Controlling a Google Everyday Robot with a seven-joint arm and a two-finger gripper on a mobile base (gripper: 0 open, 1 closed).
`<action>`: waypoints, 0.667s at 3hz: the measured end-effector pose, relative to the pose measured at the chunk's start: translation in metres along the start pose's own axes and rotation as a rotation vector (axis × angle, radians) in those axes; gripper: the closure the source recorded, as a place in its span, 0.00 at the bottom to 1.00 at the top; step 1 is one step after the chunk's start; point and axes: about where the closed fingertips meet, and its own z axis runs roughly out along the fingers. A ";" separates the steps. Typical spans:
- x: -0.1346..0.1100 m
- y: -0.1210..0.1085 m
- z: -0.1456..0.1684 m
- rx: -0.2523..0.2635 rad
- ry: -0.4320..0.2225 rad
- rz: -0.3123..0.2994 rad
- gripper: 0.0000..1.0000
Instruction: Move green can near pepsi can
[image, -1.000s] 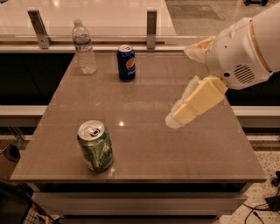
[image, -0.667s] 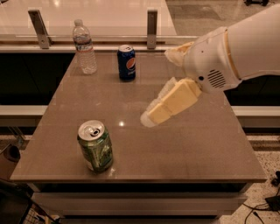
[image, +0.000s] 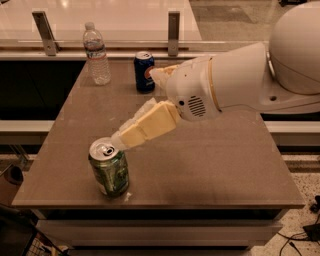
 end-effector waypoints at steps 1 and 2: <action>0.000 0.001 0.000 0.000 0.000 -0.001 0.00; 0.014 0.004 0.001 0.008 -0.033 0.015 0.00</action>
Offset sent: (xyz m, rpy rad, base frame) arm -0.0130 -0.0251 -0.0593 0.1509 0.0121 -0.0566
